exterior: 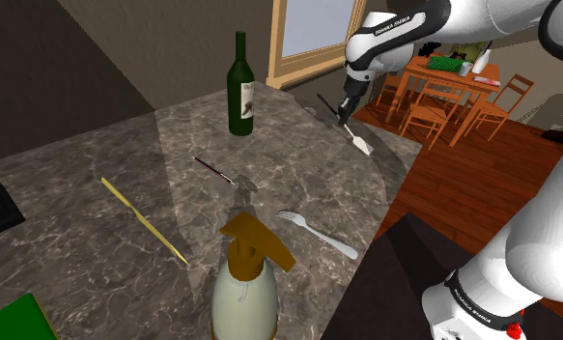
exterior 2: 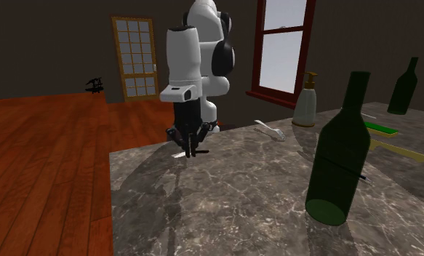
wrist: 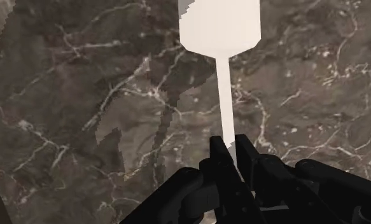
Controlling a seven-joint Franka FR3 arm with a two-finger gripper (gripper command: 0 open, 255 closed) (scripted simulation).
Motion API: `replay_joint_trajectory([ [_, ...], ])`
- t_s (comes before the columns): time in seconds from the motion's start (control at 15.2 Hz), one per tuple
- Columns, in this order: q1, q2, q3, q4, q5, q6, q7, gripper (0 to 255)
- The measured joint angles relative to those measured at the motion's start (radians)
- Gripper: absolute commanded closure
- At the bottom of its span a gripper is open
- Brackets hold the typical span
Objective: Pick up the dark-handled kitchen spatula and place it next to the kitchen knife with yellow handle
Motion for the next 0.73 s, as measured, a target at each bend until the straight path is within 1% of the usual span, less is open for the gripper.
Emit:
replay_joint_trajectory([
  [0.73, 0.004, -0.055, -0.003, 0.077, -0.026, -0.129, 0.021, 255],
])
